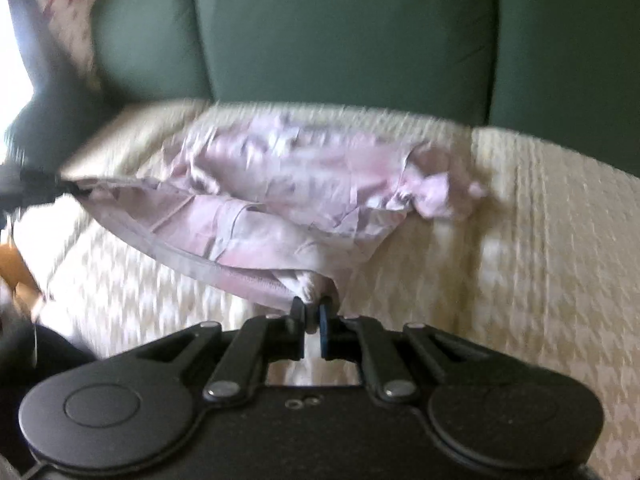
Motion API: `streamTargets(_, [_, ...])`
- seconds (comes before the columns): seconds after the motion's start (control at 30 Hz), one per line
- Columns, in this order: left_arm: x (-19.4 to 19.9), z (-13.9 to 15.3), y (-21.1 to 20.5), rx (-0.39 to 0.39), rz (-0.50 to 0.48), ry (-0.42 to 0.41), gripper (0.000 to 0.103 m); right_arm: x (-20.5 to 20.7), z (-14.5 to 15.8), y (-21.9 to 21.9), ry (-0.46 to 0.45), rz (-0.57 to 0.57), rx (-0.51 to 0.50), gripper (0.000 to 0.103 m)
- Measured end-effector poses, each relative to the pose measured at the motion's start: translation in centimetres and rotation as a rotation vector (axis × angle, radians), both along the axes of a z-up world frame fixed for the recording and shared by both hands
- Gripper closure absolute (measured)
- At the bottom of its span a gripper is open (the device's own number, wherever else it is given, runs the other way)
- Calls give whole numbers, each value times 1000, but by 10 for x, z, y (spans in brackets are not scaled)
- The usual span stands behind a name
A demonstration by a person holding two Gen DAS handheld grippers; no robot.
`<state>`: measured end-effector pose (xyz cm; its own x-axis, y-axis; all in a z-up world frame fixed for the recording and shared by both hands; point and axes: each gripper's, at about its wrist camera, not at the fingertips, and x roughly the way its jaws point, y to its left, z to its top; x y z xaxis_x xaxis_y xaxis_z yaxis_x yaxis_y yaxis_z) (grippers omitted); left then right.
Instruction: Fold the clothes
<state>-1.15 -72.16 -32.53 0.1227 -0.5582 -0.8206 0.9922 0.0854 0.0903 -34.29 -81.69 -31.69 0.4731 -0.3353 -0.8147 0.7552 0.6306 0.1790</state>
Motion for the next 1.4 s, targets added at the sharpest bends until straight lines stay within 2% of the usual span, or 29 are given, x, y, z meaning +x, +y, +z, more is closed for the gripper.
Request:
streamTargets(0.13, [-10, -29, 18, 62, -33, -29, 102, -4, -36, 7, 91, -5, 72, 0])
streamTargets(0.2, [-14, -43, 22, 92, -44, -27, 102, -8, -46, 7, 143, -21, 63, 0])
streamTargets(0.3, [-19, -61, 25, 131, -50, -22, 102, -14, -48, 10, 185, 10, 49, 0])
streamTargets(0.43, [-23, -75, 28, 145, -46, -13, 102, -10, -41, 26, 167, 115, -5, 0])
streamTargets(0.53, [-23, -83, 31, 158, -37, -17, 102, 13, -41, 35, 180, 203, -72, 0])
streamTargets(0.73, [-17, -88, 30, 160, -17, 17, 102, 59, -59, 38, 239, 336, -150, 0])
streamTargets(0.9, [-14, -88, 31, 156, -3, 42, 102, 79, -88, 37, 279, 388, -124, 0])
streamTargets(1.03, [-11, -89, 32, 154, 8, 62, 102, 78, -96, 31, 243, 348, -91, 0])
streamTargets(1.2, [-11, -88, 32, 147, 17, 60, 102, 71, -81, 29, 222, 276, -97, 0])
streamTargets(1.4, [-7, -75, 41, 94, 40, 56, 100, 42, -35, 32, 121, 238, -120, 0])
